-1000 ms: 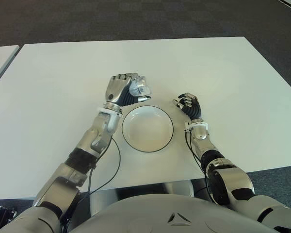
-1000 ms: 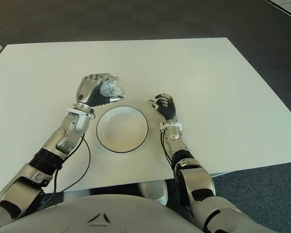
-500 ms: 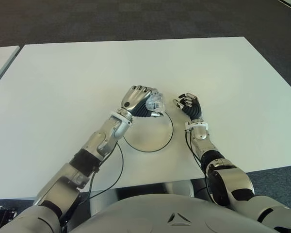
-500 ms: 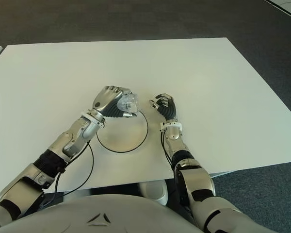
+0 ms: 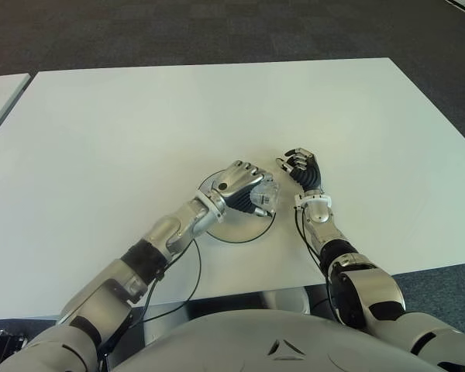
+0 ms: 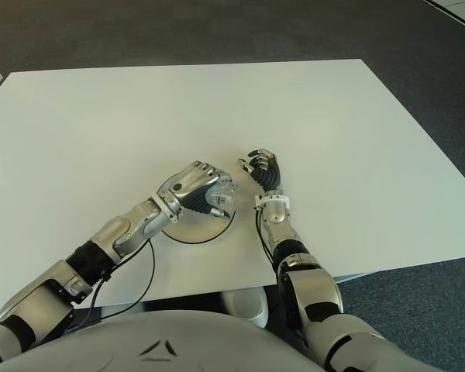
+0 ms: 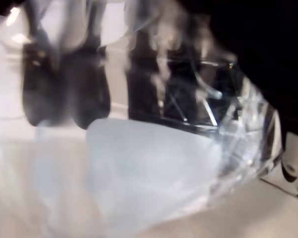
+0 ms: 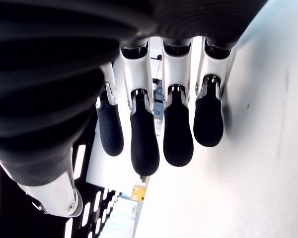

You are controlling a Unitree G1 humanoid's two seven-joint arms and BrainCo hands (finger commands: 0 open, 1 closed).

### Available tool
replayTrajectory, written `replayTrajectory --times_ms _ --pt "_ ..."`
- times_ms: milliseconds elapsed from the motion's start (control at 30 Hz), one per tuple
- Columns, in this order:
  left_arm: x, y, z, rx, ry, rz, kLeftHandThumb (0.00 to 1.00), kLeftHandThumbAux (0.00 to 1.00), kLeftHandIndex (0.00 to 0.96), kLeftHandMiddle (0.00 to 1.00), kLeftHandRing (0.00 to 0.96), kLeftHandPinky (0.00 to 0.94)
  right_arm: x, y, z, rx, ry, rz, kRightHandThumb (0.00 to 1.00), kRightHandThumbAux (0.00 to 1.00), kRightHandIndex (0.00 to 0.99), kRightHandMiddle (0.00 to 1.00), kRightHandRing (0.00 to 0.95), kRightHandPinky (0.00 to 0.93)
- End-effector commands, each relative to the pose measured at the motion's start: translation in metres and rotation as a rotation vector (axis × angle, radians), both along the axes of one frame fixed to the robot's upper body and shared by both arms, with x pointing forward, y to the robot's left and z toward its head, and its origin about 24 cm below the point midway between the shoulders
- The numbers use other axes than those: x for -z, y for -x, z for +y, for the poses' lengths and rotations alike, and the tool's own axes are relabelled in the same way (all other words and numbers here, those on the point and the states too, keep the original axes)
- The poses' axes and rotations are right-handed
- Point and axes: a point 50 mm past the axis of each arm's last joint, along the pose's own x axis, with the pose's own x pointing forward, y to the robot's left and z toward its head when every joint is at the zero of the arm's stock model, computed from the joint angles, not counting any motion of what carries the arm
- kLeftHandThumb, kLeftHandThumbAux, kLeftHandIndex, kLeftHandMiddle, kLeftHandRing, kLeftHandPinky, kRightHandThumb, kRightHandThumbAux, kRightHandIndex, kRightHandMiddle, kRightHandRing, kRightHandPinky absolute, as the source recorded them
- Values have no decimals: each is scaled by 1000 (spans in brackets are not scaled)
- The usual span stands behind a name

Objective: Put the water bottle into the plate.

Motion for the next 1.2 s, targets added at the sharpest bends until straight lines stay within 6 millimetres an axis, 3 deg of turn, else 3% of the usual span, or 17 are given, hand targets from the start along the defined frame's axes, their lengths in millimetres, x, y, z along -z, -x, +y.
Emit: replayTrajectory --times_ms 33,533,967,1133,1167,1200 --pt "14 8 2 36 -54 60 852 669 397 537 839 807 17 12 -1 13 0 93 709 729 433 656 663 651" --pt "33 13 6 63 -162 138 853 668 398 543 848 843 18 12 -3 8 -3 99 708 728 433 653 659 646" --pt "27 13 14 46 -111 81 846 663 401 586 697 650 18 13 -4 -1 -5 92 709 729 433 651 659 646" --pt "23 9 16 40 -116 77 843 661 429 502 653 611 18 13 -4 0 -9 90 709 729 433 651 658 646" --pt "22 8 16 39 -119 80 837 666 410 501 572 542 18 13 -4 1 -8 88 709 728 433 651 658 645" --pt "22 8 16 39 -120 83 756 631 344 423 457 442 18 13 -4 2 -8 87 709 728 433 652 658 646"
